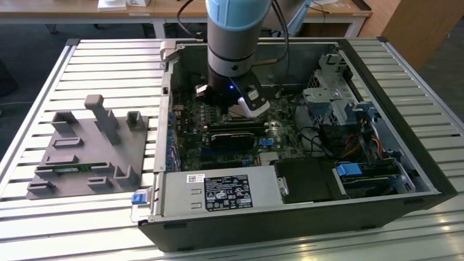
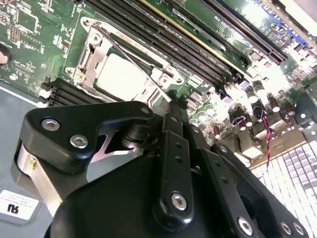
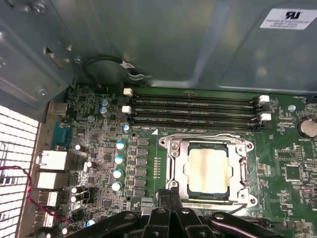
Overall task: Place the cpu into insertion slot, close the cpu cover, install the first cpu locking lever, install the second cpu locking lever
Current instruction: 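Install the second cpu locking lever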
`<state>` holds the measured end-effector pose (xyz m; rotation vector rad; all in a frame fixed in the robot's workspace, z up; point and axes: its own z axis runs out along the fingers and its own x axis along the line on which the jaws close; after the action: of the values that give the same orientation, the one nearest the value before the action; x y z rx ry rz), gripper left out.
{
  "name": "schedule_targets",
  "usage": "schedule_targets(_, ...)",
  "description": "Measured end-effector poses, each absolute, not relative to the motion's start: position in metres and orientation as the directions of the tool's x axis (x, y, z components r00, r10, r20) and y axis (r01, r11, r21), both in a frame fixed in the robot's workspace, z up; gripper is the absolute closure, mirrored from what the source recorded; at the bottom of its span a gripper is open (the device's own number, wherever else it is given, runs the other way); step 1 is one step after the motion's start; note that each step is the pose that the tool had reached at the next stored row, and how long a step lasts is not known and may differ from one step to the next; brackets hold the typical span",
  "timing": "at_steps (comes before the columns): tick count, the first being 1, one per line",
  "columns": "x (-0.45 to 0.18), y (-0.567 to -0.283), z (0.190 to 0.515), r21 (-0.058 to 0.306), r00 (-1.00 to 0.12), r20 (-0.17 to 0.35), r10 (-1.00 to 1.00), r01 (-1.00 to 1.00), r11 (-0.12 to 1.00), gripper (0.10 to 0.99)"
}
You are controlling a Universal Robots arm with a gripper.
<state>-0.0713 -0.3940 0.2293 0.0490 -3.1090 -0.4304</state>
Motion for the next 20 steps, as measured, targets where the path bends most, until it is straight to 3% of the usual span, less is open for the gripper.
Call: schedule_targets(20,-0.071,-0.394,0.260,0.272,-1.000,-0.002,-0.031,-0.031,0.962,0.980)
